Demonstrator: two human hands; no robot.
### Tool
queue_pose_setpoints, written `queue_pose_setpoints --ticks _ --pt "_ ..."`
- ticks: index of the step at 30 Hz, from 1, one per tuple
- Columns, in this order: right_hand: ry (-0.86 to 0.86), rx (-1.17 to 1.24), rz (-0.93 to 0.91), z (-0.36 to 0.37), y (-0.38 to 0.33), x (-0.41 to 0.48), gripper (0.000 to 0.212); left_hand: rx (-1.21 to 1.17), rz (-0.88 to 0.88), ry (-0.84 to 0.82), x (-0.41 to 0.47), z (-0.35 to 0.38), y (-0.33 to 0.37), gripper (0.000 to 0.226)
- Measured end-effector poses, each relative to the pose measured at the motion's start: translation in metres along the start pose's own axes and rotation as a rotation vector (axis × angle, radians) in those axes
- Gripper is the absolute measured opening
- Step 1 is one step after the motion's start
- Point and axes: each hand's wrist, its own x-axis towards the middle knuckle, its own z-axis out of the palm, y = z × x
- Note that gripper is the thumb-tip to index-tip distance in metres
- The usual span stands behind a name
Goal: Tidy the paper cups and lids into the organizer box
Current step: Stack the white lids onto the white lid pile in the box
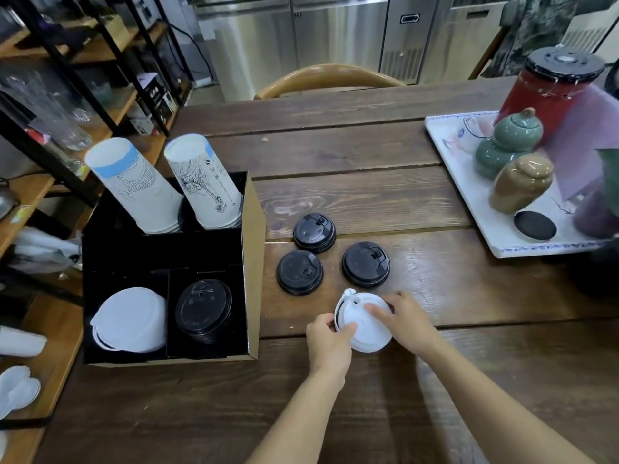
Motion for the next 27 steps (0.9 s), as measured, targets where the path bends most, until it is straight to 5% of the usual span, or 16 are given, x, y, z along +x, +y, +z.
queue_pose_setpoints --ticks 3,6,11,17,23,27 --pt "-0.054 0.049 0.003 -0.004 0.003 0.004 0.028 0.019 -0.048 0.02 0.001 0.006 -0.002 0.028" --pt "-0.07 0.155 0.0 -0.008 0.004 0.005 0.024 -0.053 -0.1 0.026 0.003 0.008 -0.001 0.01" --pt "-0.085 0.237 -0.009 -0.009 0.005 0.001 0.01 -0.214 -0.176 0.009 -0.001 0.006 0.006 0.024" --pt "-0.09 0.385 0.074 -0.015 0.005 -0.003 0.03 -0.261 -0.18 -0.005 -0.005 0.009 0.009 0.038" --pt "-0.117 0.477 0.058 -0.02 0.0 -0.007 0.038 -0.221 -0.061 0.075 -0.013 0.001 0.017 0.047" --pt "-0.178 0.52 -0.005 -0.025 -0.029 -0.011 0.03 -0.201 0.108 0.095 -0.027 -0.022 0.031 0.028"
